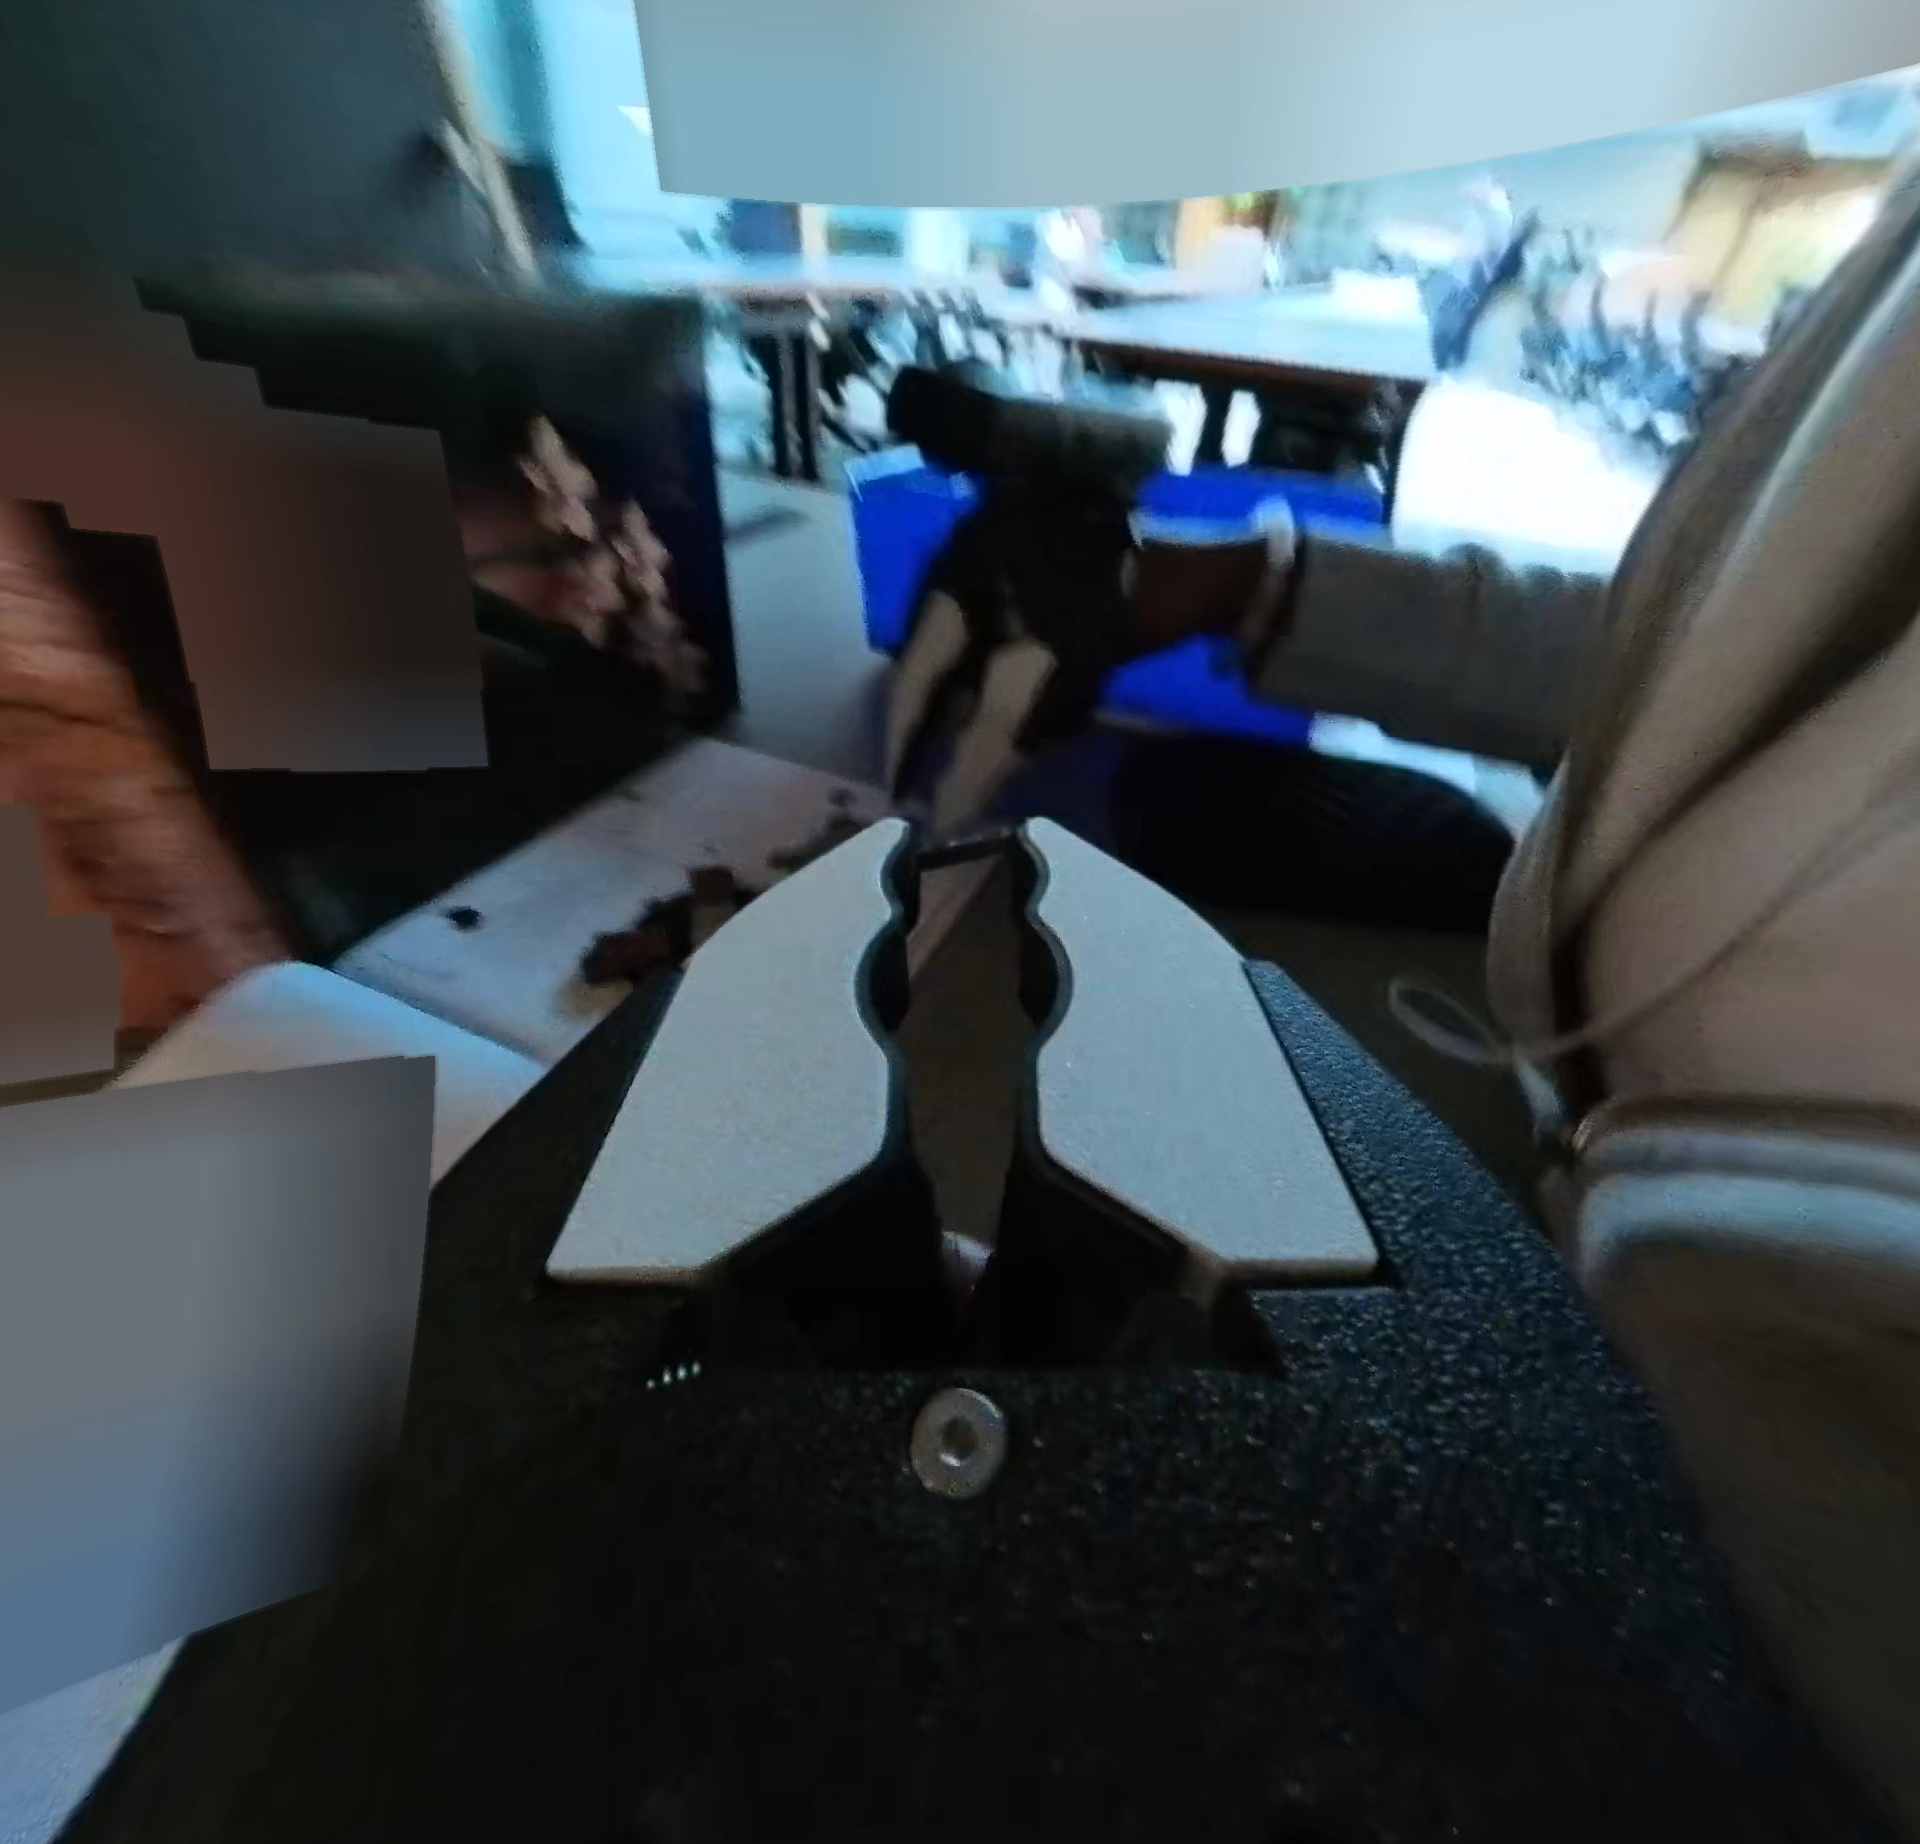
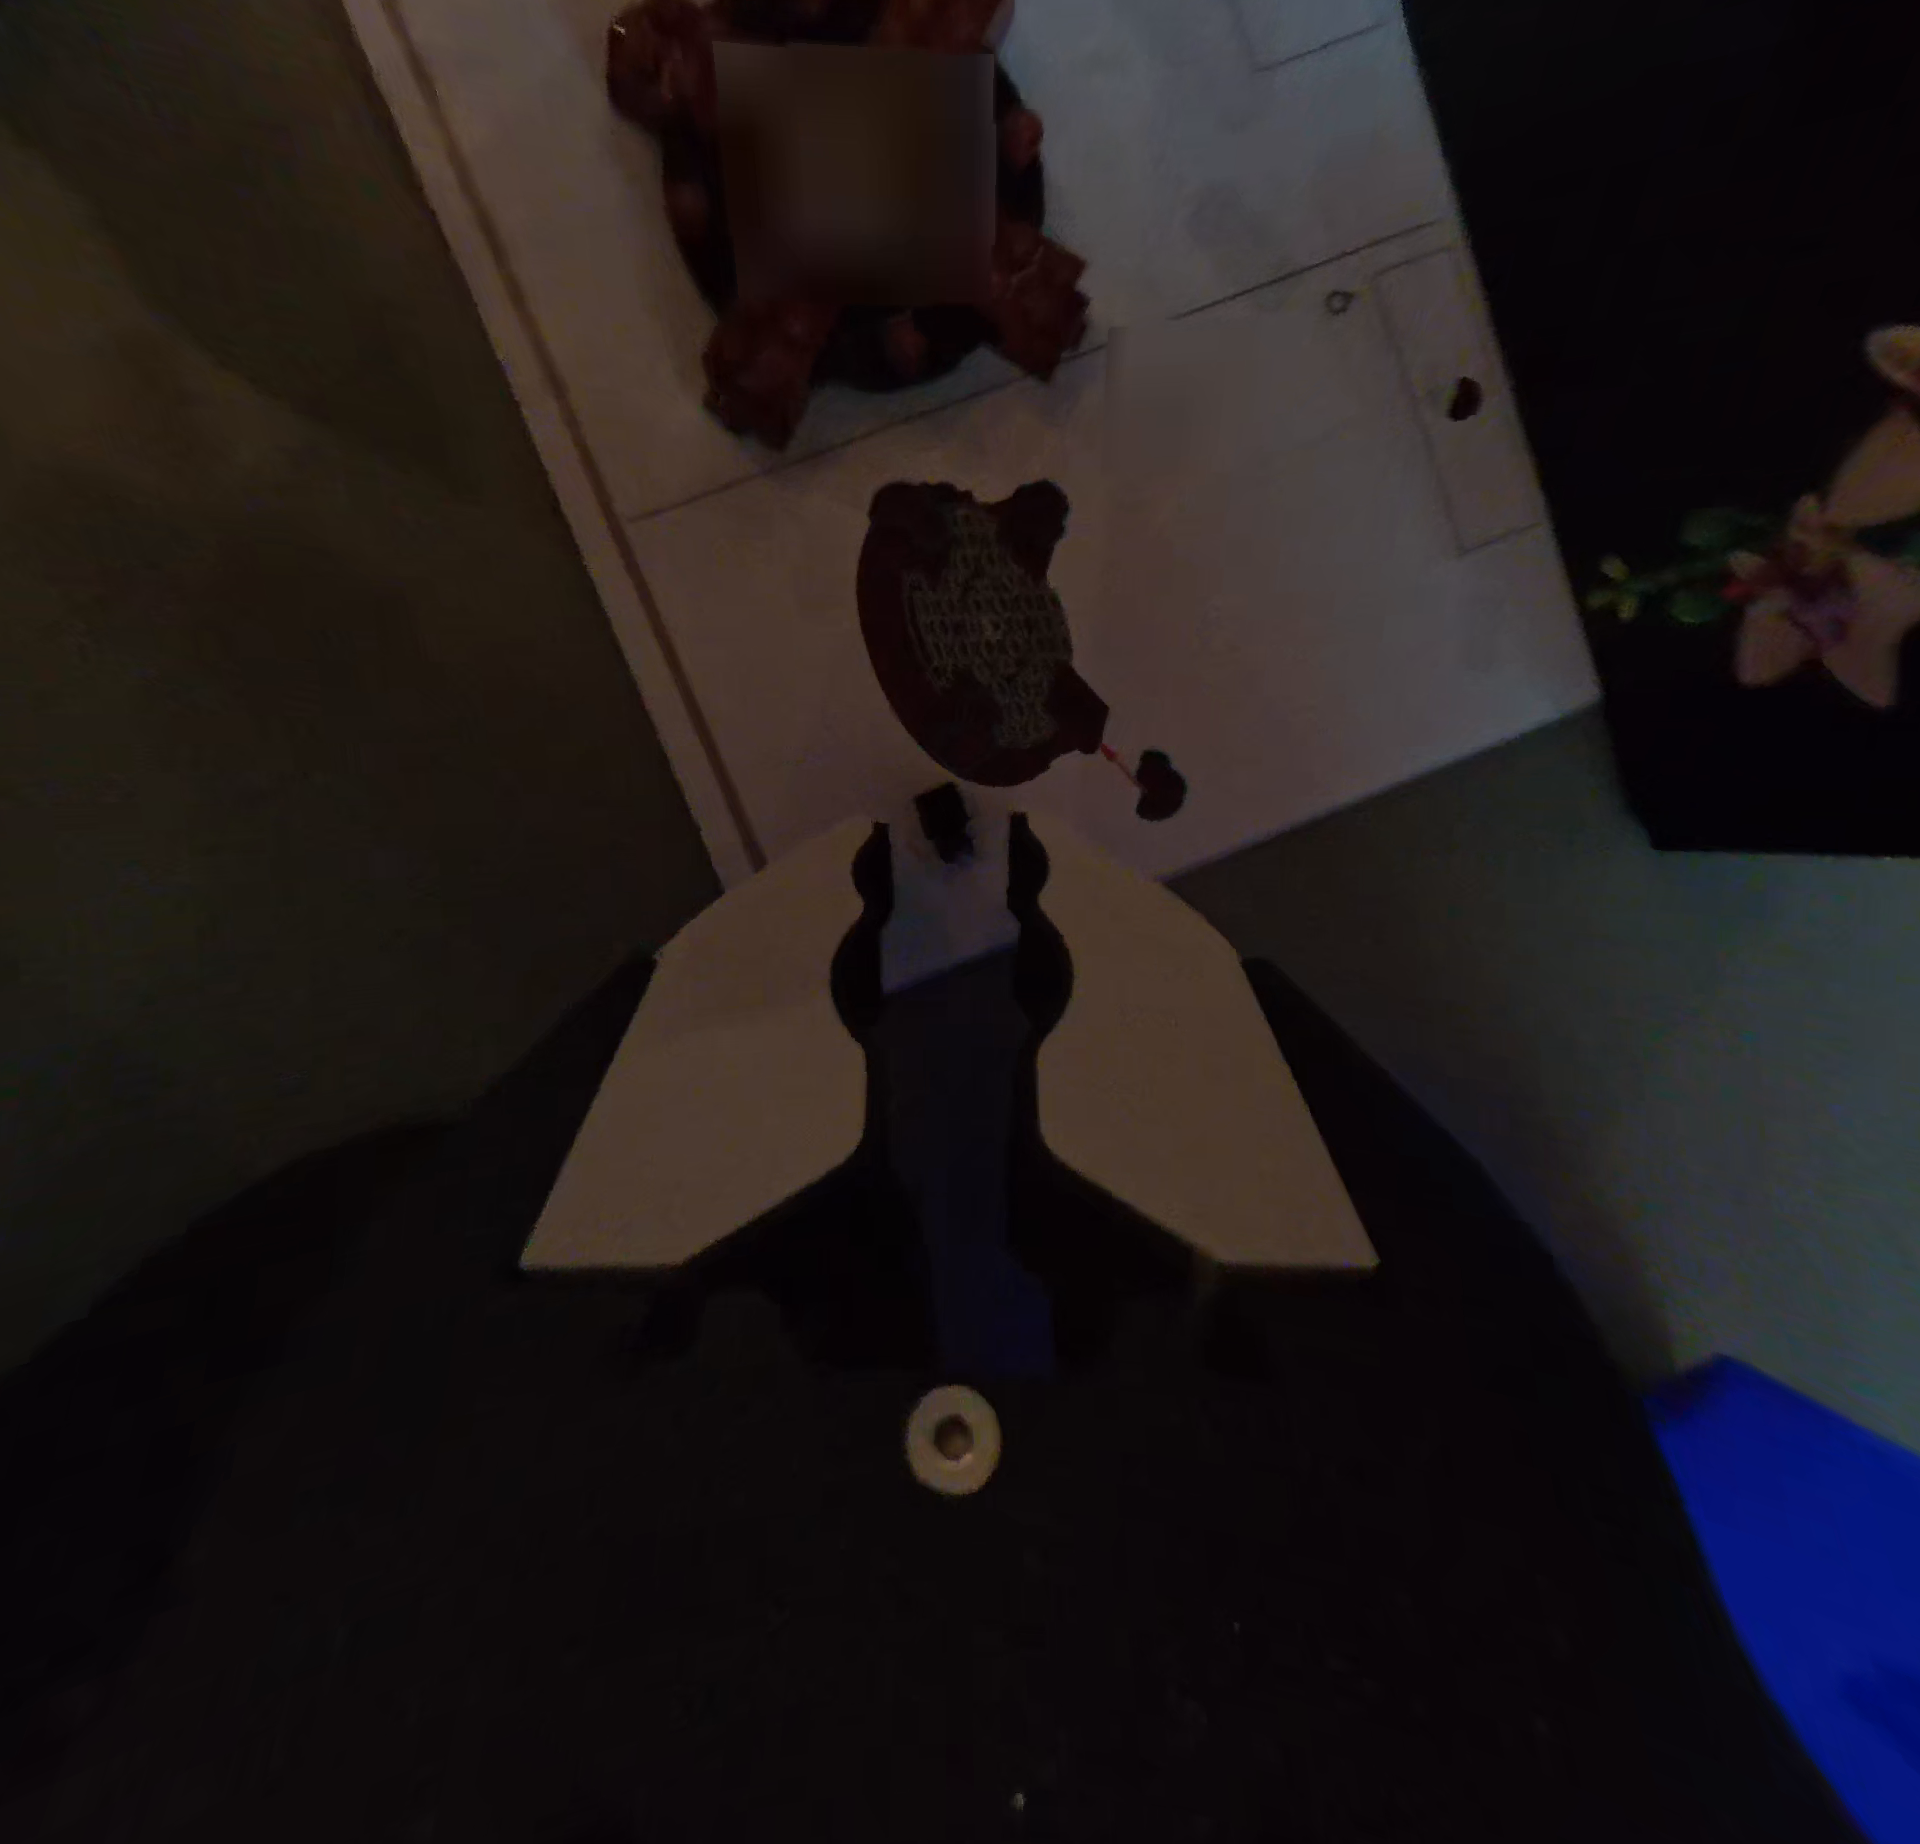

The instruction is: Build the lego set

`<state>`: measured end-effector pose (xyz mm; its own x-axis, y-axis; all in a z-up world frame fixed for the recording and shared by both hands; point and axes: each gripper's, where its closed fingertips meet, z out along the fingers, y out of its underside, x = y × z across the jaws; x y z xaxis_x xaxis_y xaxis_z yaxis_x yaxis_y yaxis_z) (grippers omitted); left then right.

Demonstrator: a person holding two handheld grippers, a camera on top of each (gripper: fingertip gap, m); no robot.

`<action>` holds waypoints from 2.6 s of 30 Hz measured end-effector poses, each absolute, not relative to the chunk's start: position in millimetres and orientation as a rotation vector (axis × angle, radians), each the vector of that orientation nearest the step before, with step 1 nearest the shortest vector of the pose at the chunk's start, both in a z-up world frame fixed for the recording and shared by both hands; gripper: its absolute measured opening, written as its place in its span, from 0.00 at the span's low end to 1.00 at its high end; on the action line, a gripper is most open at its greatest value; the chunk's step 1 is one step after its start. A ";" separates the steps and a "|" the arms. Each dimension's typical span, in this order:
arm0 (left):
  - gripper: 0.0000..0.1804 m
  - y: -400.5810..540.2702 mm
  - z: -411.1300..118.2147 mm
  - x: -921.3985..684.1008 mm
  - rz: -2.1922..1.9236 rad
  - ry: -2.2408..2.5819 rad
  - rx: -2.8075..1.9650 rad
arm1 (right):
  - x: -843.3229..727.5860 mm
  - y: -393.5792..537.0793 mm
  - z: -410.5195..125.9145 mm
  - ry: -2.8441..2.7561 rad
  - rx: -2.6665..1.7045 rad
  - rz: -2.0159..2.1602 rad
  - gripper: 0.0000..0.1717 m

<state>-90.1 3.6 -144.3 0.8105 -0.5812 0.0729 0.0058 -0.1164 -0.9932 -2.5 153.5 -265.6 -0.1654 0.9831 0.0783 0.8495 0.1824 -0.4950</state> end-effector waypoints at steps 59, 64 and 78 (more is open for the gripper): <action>0.09 -21.2 -139.2 -87.1 -0.537 0.650 -1.286 | -94.3 -33.7 -142.0 -2.185 -1.381 1.227 0.06; 0.09 -19.8 -136.1 -90.0 -0.537 0.620 -1.273 | -96.4 -34.8 -138.1 -2.152 -1.394 1.253 0.10; 0.09 -13.5 -127.7 -105.0 -0.553 0.490 -1.253 | -104.8 -41.5 -129.0 -2.100 -1.347 1.228 0.27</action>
